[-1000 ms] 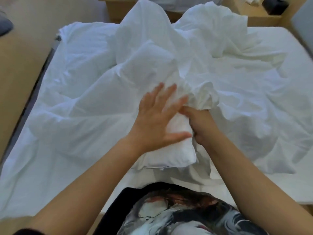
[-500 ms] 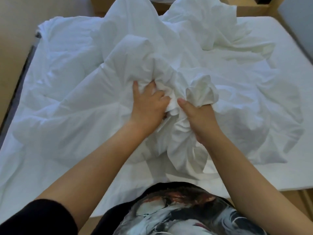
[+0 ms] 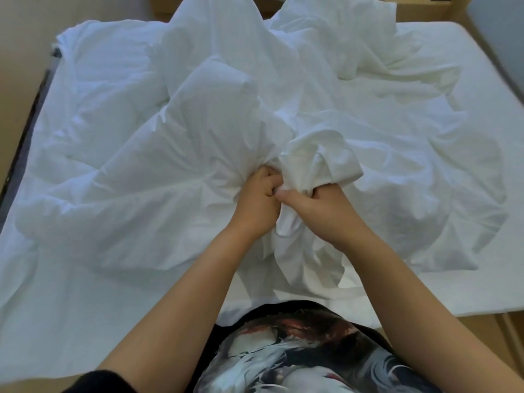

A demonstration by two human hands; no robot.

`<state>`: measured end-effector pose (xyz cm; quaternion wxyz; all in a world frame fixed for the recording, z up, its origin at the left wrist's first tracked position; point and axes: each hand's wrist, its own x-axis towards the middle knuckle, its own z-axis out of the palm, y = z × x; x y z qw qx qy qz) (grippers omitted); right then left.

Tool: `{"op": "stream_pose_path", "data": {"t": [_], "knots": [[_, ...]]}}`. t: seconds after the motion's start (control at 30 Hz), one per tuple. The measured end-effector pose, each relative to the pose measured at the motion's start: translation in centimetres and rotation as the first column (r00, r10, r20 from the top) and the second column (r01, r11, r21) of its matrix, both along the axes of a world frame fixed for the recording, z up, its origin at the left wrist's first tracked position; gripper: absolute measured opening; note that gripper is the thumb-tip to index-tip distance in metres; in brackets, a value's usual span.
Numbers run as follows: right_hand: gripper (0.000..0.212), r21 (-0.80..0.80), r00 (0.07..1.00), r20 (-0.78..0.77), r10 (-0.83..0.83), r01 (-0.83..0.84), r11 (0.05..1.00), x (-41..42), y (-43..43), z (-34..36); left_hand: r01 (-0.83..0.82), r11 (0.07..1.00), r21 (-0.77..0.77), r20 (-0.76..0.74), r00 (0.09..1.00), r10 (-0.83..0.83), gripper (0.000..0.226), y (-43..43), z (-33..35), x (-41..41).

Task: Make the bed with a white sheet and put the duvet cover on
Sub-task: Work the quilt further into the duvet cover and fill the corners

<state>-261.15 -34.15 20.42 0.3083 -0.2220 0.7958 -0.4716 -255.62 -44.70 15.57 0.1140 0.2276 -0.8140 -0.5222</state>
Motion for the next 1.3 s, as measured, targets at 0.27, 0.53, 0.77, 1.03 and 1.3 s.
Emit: {"op": "stream_pose_path", "data": {"t": [0.27, 0.53, 0.77, 1.03, 1.3], "knots": [[0.041, -0.001, 0.961, 0.258, 0.097, -0.1, 0.995, -1.7, -0.6, 1.1, 0.26, 0.557, 0.789, -0.181, 0.964, -0.193, 0.033, -1.1, 1.3, 2.8], [0.036, -0.05, 0.95, 0.236, 0.205, -0.199, 0.979, -2.2, -0.4, 0.9, -0.127, 0.904, 0.408, -0.016, 0.989, 0.146, 0.012, 1.1, 0.1, 0.7], [0.037, 0.016, 0.946, -0.197, 0.26, -0.262, 0.965, -2.6, 2.0, -1.4, -0.155, 0.729, 0.666, 0.086, 0.988, 0.131, 0.025, 0.0, 0.9, -0.2], [0.021, 0.09, 0.898, -0.401, 0.182, -0.159, 0.983, -2.1, 2.9, -4.0, -0.161, 0.742, 0.65, 0.072, 0.986, 0.151, 0.018, 0.3, 0.5, 0.1], [0.015, -0.038, 0.773, -0.633, -0.029, 0.007, 0.999, -1.9, 4.0, -4.6, -0.194, 0.855, 0.48, 0.08, 0.981, 0.177, 0.014, 0.7, 0.2, 0.1]]}}
